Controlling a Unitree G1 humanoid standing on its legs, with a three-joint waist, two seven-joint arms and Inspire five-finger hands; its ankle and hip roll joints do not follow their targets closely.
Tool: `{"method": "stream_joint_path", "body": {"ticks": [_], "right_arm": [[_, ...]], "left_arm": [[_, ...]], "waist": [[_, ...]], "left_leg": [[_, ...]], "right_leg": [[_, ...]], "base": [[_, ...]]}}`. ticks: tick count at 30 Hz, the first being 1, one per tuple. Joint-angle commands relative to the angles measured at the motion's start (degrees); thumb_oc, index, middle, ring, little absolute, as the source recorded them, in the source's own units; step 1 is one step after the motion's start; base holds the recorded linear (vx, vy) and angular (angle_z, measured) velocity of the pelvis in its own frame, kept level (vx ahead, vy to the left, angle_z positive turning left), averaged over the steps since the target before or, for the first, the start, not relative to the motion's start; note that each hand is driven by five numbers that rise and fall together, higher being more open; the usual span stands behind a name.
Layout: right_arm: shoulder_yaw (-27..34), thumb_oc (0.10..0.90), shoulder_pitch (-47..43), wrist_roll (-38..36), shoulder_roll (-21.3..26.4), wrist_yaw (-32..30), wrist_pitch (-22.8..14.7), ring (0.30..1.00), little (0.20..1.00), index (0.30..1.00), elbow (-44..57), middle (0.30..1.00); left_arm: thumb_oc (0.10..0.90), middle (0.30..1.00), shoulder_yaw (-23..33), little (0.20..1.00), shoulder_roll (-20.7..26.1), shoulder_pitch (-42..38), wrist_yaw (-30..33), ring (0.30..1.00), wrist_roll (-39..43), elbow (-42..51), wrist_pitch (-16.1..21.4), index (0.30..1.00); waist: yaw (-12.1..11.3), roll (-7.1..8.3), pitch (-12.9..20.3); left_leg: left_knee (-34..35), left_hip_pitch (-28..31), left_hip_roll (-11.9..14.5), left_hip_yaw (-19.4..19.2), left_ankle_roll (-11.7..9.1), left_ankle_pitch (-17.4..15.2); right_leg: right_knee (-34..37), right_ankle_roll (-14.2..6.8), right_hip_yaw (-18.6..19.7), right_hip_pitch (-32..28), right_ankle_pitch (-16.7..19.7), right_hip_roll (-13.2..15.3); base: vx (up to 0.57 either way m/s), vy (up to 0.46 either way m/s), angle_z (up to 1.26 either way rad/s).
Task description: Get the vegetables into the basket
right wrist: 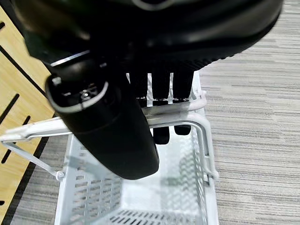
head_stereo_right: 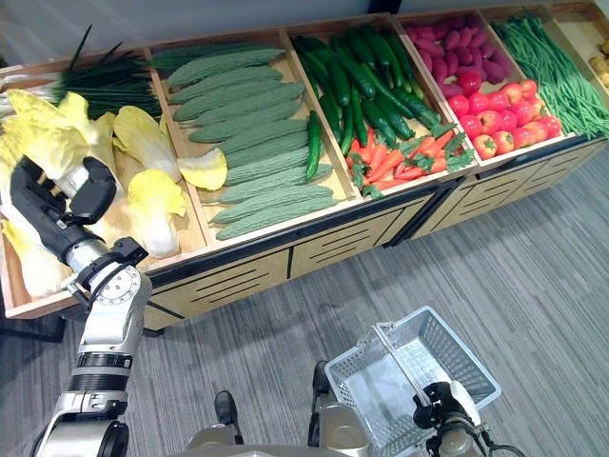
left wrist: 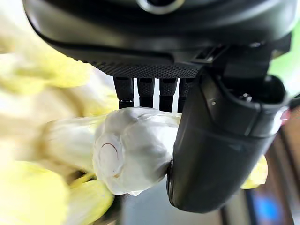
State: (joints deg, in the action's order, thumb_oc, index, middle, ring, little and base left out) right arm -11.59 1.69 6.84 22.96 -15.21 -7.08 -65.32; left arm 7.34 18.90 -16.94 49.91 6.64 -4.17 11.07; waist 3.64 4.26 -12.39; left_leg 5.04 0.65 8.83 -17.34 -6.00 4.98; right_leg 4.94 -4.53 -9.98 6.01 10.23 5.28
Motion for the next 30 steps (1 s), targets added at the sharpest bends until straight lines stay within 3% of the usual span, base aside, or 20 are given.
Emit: {"method": "stream_joint_path", "body": {"ticks": [1,2,3,5,8,14,17,21,22,23,24,26,27,28,29,30], "right_arm": [[1.49,0.400,-1.50,-2.39,2.06,-2.15,-2.37,0.300,0.300,0.300,-1.00,0.300],[1.92,0.400,-1.57,-2.51,2.14,-1.51,-2.05,0.300,0.300,0.300,-0.77,0.300],[1.90,0.400,-1.53,-2.51,2.16,-1.49,-2.05,0.300,0.300,0.300,-0.75,0.300],[2.48,0.400,-1.42,-2.17,2.55,-0.29,-1.76,0.300,0.300,0.300,0.25,0.300],[3.84,0.400,-1.73,-1.01,3.65,1.58,-2.18,0.300,0.300,0.300,0.86,0.300],[4.80,0.400,-1.43,-1.32,3.44,1.79,-2.79,0.300,0.300,0.300,3.04,0.300],[6.09,0.400,-1.21,-2.16,3.71,1.54,-3.11,0.300,0.300,0.300,6.08,0.300],[7.30,0.400,-0.87,-3.12,3.62,1.55,-3.25,0.300,0.300,0.300,8.16,0.300],[7.61,0.400,-0.68,-3.04,3.79,1.50,-3.20,0.300,0.300,0.300,8.77,0.300],[7.80,0.400,-0.59,-3.05,3.73,1.68,-3.06,0.300,0.300,0.300,9.13,0.300],[7.64,0.400,0.03,-2.98,2.81,1.96,-2.67,0.300,0.300,0.300,10.22,0.300],[7.60,0.400,0.37,-3.09,2.24,1.95,-2.65,0.300,0.300,0.300,10.41,0.300],[7.53,0.400,0.74,-3.47,1.84,2.06,-2.57,0.300,0.300,0.300,10.18,0.300],[7.10,0.400,1.01,-3.39,1.64,2.17,-2.57,0.300,0.300,0.300,9.49,0.300],[7.08,0.400,0.95,-3.40,1.63,2.16,-2.60,0.300,0.300,0.300,9.43,0.300],[6.37,0.400,0.65,-2.98,1.16,2.22,-2.42,0.300,0.300,0.300,8.05,0.300]], "left_arm": [[0.400,0.300,-1.45,0.300,4.09,-1.25,-12.84,0.300,5.27,9.12,14.64,0.300],[0.400,0.300,-1.65,0.300,3.15,1.67,-23.03,0.300,20.90,8.55,17.50,0.300],[0.400,0.300,-1.54,0.300,3.22,1.71,-23.44,0.300,21.32,8.40,17.59,0.300],[0.400,0.300,-3.42,0.300,2.53,3.92,-34.26,0.300,33.80,7.73,17.12,0.300],[0.400,0.300,-7.32,0.300,4.42,9.48,-46.30,0.300,39.68,6.40,13.28,0.300],[0.400,0.300,-9.52,0.300,3.71,12.75,-49.40,0.300,40.78,5.05,11.17,0.300],[0.400,0.300,-10.26,0.300,3.57,13.21,-50.68,0.300,41.10,4.29,10.65,0.300],[0.400,0.300,-11.34,0.300,3.98,12.81,-51.79,0.300,42.04,3.89,10.26,0.300],[0.400,0.300,-12.18,0.300,4.31,12.46,-51.94,0.300,41.76,4.65,10.27,0.300],[0.400,0.300,-12.97,0.300,4.37,11.68,-51.74,0.300,41.43,5.29,10.56,0.300],[0.400,0.300,-13.96,0.300,5.38,10.09,-51.28,0.300,39.93,5.32,10.69,0.300],[0.400,0.300,-14.32,0.300,6.18,9.63,-51.17,0.300,39.85,5.54,10.64,0.300],[0.400,0.300,-14.24,0.300,6.83,9.47,-51.06,0.300,39.37,5.97,10.43,0.300],[0.400,0.300,-13.32,0.300,7.86,9.45,-51.21,0.300,38.87,7.36,10.44,0.300],[0.400,0.300,-13.29,0.300,7.87,9.47,-51.20,0.300,38.86,7.41,10.41,0.300],[0.400,0.300,-12.35,0.300,7.72,10.27,-51.03,0.300,38.10,8.69,10.37,0.300]], "waist": [[-0.39,1.49,1.94],[-0.57,1.28,2.11],[-0.57,1.27,2.16],[-0.53,0.97,2.44],[-0.52,0.27,2.97],[-0.26,-0.01,2.85],[0.02,0.67,1.79],[0.43,0.95,0.47],[0.91,1.03,-0.10],[1.60,1.33,-1.11],[3.29,1.38,-2.24],[3.49,1.20,-2.43],[3.15,0.91,-2.67],[1.45,0.08,-3.32],[1.51,0.11,-3.43],[0.02,0.23,-3.49]], "left_leg": [[-0.04,2.00,0.67,4.17,-1.69,-1.82],[-0.04,2.13,0.46,4.18,-1.63,-1.81],[-0.04,2.11,0.47,4.17,-1.63,-1.82],[-0.04,2.20,0.28,4.26,-1.51,-1.81],[-0.04,2.69,-0.18,4.13,-1.22,-2.09],[-0.93,3.81,-0.71,2.98,-0.84,-2.66],[-8.94,1.13,-1.32,2.58,-0.18,-6.11],[-13.36,-0.37,-1.94,1.45,0.70,-8.88],[-13.96,-0.42,-2.44,1.01,1.21,-9.63],[-13.62,-0.32,-3.72,-0.49,1.78,-9.98],[-11.48,0.14,-4.31,-3.72,2.24,-9.28],[-11.02,-0.14,-3.95,-4.70,2.49,-8.93],[-10.76,-0.24,-3.49,-5.89,2.84,-8.82],[-9.81,0.25,-2.94,-8.71,3.27,-9.68],[-9.76,0.40,-2.97,-8.65,3.26,-9.71],[-8.79,0.70,-2.68,-12.85,3.84,-9.01]], "right_leg": [[-1.87,-6.52,3.83,-1.11,-2.44,5.04],[-1.69,-6.49,3.90,-1.30,-2.27,5.21],[-1.68,-6.50,3.91,-1.28,-2.27,5.21],[-1.61,-6.47,3.82,-1.40,-2.17,5.38],[-1.38,-6.49,4.00,-1.87,-1.94,5.74],[-1.54,-6.59,4.59,-2.27,-1.96,6.17],[-4.04,-6.81,5.80,-1.57,-2.44,7.36],[-8.47,-7.60,7.50,0.95,-3.00,8.40],[-9.93,-8.18,8.16,1.99,-2.27,8.88],[-11.01,-10.10,9.58,4.27,2.28,9.95],[-8.61,-10.47,9.98,7.21,9.49,10.89],[-8.27,-10.47,9.04,7.98,9.37,11.49],[-9.21,-10.11,6.10,8.42,7.45,12.09],[-14.64,-8.74,-4.09,6.94,1.35,13.78],[-14.99,-8.73,-4.12,6.93,1.03,13.86],[-19.31,-7.57,-11.60,5.68,-1.35,15.59]], "base": [[-0.01,0.028,0.05],[-0.01,0.020,0.05],[-0.01,0.021,0.05],[0.00,0.009,0.02],[0.00,0.027,0.00],[0.00,0.021,-0.02],[-0.03,0.036,-0.10],[-0.07,0.124,-0.18],[-0.11,0.183,-0.29],[-0.27,0.317,-0.27],[-0.29,0.287,-0.24],[-0.15,0.142,-0.74],[-0.16,0.293,-1.24],[-0.16,0.291,-1.22],[-0.27,0.358,-1.57],[-0.15,0.128,-1.34]]}}
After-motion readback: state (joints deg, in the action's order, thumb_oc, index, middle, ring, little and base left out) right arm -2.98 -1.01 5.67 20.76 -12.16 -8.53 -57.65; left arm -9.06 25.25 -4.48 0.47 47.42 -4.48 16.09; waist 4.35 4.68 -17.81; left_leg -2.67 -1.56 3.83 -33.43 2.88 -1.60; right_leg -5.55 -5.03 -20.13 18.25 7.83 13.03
